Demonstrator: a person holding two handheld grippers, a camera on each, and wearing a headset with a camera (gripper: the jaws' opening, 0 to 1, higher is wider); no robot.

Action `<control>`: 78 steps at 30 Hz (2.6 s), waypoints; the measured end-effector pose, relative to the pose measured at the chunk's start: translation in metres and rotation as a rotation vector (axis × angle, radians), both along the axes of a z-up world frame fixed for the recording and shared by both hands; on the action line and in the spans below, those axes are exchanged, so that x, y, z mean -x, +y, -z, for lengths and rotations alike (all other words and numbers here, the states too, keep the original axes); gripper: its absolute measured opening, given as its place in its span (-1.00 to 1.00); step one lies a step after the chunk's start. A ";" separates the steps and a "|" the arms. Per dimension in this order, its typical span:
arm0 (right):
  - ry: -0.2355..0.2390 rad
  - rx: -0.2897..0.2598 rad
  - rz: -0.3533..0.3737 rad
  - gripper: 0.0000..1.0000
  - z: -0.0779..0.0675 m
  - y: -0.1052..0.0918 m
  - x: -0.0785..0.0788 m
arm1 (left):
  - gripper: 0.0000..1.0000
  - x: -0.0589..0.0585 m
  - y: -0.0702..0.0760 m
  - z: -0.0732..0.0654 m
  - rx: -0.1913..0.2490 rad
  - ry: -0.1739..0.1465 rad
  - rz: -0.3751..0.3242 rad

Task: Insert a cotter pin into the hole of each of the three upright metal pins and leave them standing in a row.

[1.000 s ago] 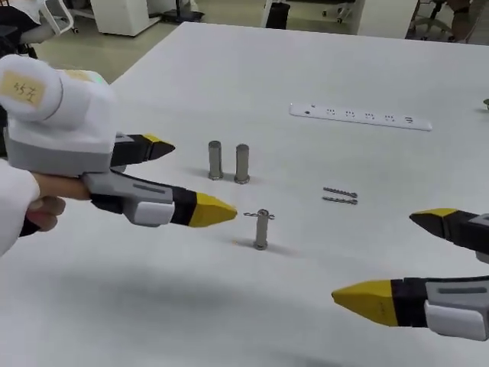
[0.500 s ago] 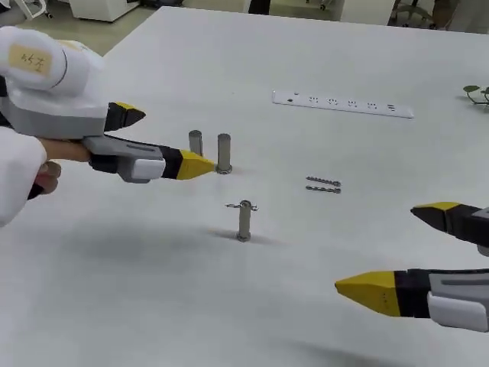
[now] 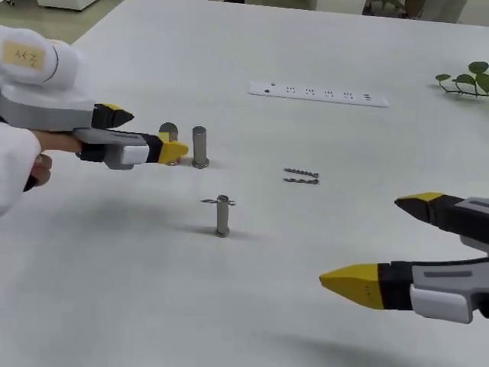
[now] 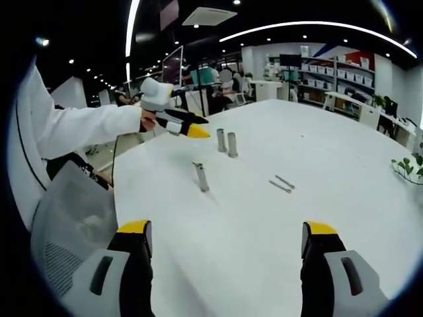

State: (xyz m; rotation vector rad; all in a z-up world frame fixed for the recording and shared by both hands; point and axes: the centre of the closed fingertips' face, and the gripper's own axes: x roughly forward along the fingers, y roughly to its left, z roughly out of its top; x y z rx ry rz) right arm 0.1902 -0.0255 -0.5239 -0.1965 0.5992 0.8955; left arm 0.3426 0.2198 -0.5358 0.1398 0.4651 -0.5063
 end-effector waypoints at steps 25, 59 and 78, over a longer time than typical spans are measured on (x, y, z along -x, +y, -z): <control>0.030 -0.015 -0.006 0.73 0.006 0.005 0.002 | -0.46 -0.022 -0.004 0.022 -0.012 0.017 -0.037; 0.041 -0.012 -0.007 0.72 0.009 0.005 0.000 | -0.82 -0.010 -0.010 0.023 -0.033 0.018 -0.103; 0.006 -0.041 -0.001 0.73 -0.003 0.004 0.000 | -0.82 0.046 -0.001 -0.031 -0.050 -0.012 -0.140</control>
